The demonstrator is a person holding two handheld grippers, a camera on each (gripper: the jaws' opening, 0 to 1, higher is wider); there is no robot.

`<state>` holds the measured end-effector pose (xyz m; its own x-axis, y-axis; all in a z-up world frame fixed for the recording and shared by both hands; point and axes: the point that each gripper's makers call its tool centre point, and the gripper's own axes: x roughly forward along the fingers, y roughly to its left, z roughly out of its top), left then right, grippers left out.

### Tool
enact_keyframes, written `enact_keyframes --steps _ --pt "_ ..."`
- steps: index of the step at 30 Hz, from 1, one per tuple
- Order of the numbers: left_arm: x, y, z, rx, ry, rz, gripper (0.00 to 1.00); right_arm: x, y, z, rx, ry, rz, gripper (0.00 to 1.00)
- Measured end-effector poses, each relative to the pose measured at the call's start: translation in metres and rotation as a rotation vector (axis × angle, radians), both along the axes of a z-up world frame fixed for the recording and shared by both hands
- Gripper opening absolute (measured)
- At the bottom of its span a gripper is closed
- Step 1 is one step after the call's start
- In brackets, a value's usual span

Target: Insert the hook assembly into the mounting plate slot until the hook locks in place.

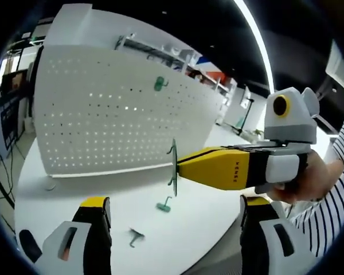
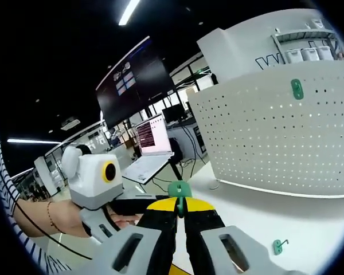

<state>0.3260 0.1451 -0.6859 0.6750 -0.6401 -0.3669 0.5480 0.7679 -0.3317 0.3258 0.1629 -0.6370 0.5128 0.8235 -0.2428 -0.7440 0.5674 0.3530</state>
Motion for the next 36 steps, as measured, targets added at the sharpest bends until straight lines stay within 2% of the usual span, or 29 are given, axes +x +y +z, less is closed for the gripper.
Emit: enact_keyframes --steps 6,13,17,20,24,27,31,36 --pt "-0.005 -0.005 0.001 -0.005 -0.01 -0.032 1.0 0.003 -0.004 0.002 0.0 -0.012 -0.017 0.0" --pt "-0.006 -0.003 0.0 -0.001 -0.006 -0.017 1.0 0.006 -0.003 0.006 0.009 -0.043 -0.03 0.0" --pt "-0.004 -0.001 0.002 -0.011 -0.01 0.002 1.0 0.012 -0.006 0.012 -0.003 -0.107 -0.05 0.0" --pt "-0.003 0.0 0.004 -0.017 -0.015 0.016 0.99 0.02 -0.01 0.015 -0.032 -0.167 -0.086 0.0" --pt "-0.002 0.003 0.004 -0.02 -0.011 0.025 0.98 0.028 -0.014 0.019 -0.032 -0.202 -0.131 0.0" --pt "-0.001 0.004 0.004 -0.024 -0.011 0.035 0.97 0.04 -0.023 0.023 -0.051 -0.255 -0.195 0.0" --pt "-0.002 0.005 0.004 -0.025 -0.006 0.033 0.97 0.054 -0.034 0.021 -0.057 -0.269 -0.247 0.0" --pt "-0.002 0.008 0.002 -0.019 0.002 0.035 0.97 0.077 -0.053 0.017 -0.1 -0.299 -0.315 0.0"
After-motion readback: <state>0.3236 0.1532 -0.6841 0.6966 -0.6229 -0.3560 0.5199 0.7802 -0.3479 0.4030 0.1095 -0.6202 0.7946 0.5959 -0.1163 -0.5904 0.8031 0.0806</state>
